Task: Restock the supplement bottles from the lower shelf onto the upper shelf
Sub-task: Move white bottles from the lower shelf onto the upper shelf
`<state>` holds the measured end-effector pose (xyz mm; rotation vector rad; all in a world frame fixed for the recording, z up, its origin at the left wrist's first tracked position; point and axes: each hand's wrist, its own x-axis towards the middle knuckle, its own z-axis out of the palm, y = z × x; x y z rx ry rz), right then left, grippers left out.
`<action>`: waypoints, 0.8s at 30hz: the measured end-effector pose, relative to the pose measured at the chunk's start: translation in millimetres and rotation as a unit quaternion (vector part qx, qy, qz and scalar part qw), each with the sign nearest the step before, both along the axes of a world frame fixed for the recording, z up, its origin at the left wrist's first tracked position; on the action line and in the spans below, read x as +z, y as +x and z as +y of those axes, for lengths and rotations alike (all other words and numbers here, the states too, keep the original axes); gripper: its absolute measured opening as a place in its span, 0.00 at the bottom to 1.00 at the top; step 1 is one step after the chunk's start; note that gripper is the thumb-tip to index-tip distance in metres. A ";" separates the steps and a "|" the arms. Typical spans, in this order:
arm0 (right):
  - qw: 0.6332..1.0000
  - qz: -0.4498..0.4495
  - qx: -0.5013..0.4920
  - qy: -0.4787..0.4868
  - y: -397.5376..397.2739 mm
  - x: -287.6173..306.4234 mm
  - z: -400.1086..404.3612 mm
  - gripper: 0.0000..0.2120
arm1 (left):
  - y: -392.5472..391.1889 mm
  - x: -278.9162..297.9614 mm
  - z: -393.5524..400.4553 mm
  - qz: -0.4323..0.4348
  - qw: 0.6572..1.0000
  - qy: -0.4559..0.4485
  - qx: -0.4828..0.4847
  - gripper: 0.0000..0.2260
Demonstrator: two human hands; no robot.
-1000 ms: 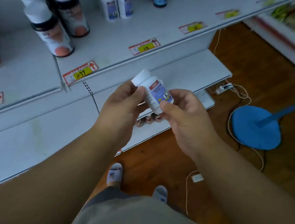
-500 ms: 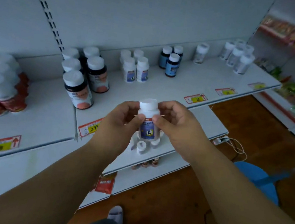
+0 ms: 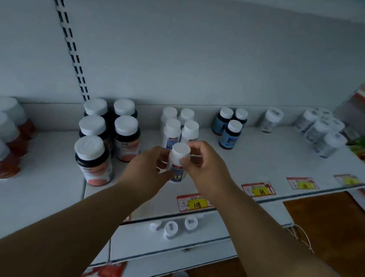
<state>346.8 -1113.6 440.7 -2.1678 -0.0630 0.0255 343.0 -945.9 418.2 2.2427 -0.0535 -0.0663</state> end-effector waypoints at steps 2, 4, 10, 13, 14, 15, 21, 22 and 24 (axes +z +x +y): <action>1.000 -0.004 0.025 -0.007 19.5 -11.1 -2.8 0.13 | 12.1 -8.7 -5.4 -0.001 1.000 0.017 0.026 0.15; 0.997 -0.023 0.053 -0.042 36.6 -19.9 -5.3 0.14 | 20.6 -15.0 -11.1 0.004 0.998 0.022 0.061 0.14; 0.990 -0.071 0.079 -0.088 70.3 -29.4 -15.1 0.13 | 42.1 -14.8 -30.1 0.008 0.991 0.021 0.130 0.13; 0.992 -0.070 0.078 -0.069 75.2 -33.1 -17.6 0.13 | 42.5 -14.2 -34.5 0.008 0.986 0.030 0.162 0.15; 0.992 -0.073 0.075 -0.066 74.8 -34.0 -18.3 0.13 | 39.6 -14.5 -35.6 0.008 0.984 0.033 0.172 0.15; 0.993 -0.074 0.070 -0.064 73.2 -34.6 -18.7 0.12 | 35.5 -15.1 -36.1 0.008 0.983 0.034 0.179 0.15; 0.995 -0.082 0.006 -0.065 42.2 -30.6 -13.3 0.11 | 5.0 -13.8 -24.1 -0.019 0.993 0.027 0.112 0.15; 0.994 -0.087 -0.003 -0.068 33.0 -28.7 -9.8 0.12 | -1.2 -11.5 -19.5 -0.030 0.995 0.028 0.093 0.14; 0.991 -0.110 -0.022 -0.078 12.8 -25.0 0.9 0.14 | -14.3 -7.2 -7.0 -0.056 0.997 0.032 0.049 0.14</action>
